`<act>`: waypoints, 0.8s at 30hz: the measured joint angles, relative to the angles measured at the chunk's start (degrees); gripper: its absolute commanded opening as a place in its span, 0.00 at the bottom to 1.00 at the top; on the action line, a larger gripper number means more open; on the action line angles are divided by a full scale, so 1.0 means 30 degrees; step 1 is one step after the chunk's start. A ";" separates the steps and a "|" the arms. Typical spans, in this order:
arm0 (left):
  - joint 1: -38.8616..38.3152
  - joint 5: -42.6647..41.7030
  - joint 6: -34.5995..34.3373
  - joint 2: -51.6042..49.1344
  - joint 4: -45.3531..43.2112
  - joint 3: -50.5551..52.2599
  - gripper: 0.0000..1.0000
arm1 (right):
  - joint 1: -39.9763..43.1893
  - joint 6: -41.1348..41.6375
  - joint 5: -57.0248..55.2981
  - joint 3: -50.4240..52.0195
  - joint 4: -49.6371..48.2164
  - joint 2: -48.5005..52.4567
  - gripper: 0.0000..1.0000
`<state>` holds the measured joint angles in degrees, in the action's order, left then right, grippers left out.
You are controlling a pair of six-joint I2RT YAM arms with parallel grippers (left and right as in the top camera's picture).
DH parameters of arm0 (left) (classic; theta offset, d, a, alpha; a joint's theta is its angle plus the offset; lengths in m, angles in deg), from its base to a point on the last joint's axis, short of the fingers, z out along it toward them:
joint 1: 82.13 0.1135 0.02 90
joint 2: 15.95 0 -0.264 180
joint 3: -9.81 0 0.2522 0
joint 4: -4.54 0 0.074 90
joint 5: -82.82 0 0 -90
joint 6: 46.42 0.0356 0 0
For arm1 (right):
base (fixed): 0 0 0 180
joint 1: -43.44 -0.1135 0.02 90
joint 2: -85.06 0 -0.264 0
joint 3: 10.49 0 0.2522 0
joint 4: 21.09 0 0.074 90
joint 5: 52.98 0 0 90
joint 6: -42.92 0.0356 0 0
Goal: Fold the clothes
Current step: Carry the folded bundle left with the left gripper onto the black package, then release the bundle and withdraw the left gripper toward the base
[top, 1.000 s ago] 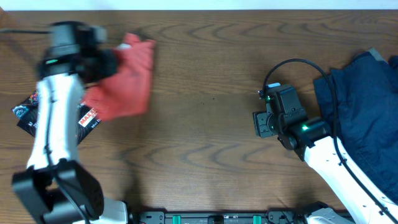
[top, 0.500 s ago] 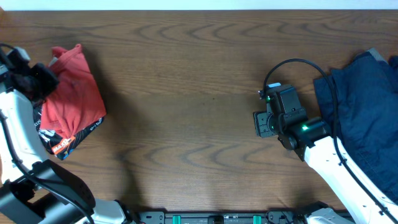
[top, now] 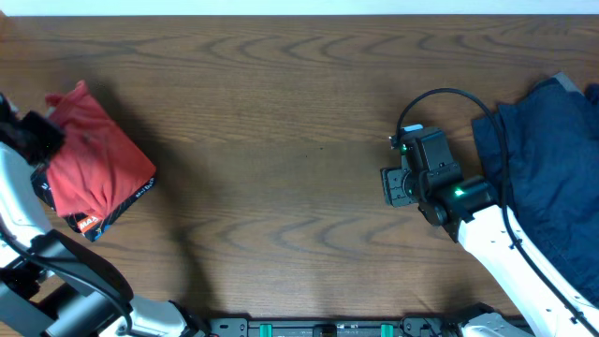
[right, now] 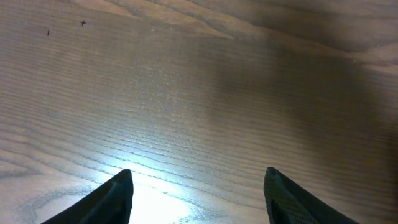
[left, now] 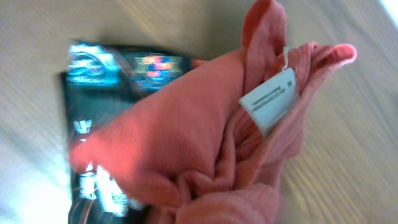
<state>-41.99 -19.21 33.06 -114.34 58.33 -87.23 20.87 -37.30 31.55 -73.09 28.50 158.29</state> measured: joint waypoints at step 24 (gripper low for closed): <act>-0.3657 -0.2594 -0.1566 -0.0641 0.0160 0.0153 0.97 | 0.0532 0.1231 0.1100 -0.0036 -0.2295 0.0306 0.93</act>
<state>-52.96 -26.99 28.36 -116.26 58.81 -86.77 22.47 -33.60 34.85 -73.20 21.62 159.21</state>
